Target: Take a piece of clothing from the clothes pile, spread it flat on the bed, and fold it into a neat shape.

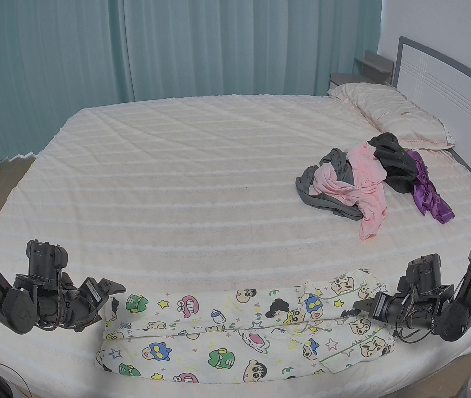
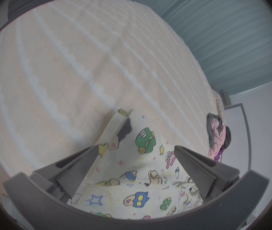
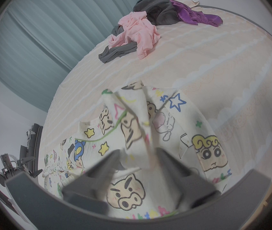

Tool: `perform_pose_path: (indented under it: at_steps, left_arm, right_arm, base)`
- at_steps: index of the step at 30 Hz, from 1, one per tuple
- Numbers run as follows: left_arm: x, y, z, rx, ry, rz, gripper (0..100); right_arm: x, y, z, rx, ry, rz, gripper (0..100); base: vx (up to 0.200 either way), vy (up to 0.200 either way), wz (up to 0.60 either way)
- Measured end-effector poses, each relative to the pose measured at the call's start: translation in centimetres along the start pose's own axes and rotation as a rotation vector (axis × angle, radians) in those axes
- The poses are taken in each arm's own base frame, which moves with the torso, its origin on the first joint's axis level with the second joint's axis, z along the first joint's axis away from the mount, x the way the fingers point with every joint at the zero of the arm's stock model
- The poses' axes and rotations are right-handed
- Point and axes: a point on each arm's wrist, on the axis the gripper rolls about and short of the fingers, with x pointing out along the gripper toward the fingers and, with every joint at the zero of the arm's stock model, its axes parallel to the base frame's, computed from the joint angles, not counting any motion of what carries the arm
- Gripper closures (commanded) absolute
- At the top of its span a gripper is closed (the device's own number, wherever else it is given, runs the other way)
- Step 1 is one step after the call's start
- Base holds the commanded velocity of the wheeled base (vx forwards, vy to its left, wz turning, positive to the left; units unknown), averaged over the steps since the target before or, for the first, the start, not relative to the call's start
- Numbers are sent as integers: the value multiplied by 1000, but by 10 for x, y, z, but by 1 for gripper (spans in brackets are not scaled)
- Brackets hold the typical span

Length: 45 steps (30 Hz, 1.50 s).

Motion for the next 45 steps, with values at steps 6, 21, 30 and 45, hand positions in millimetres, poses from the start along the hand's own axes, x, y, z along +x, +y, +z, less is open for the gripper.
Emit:
perform_pose_path:
  at_steps: [6, 21, 30, 45]
  left_arm:
    - [1, 2, -5, 10, 17, 16, 0]
    - [0, 9, -16, 78, 35, 56, 0]
    - [-23, -24, -22, 11, -33, -83, 0]
    - [39, -75, -57, 13, -100, -97, 0]
  right_arm:
    - [-2, 0, 1, -2, -18, -11, 0]
    - [-3, 2, 1, -4, -26, -8, 0]
    - [-4, 3, 2, -7, -30, -2, 0]
    - [-5, 4, 1, -12, -28, 3, 0]
  base:
    - [0, 0, 0]
    - [0, 0, 0]
    - [0, 0, 0]
    - [0, 0, 0]
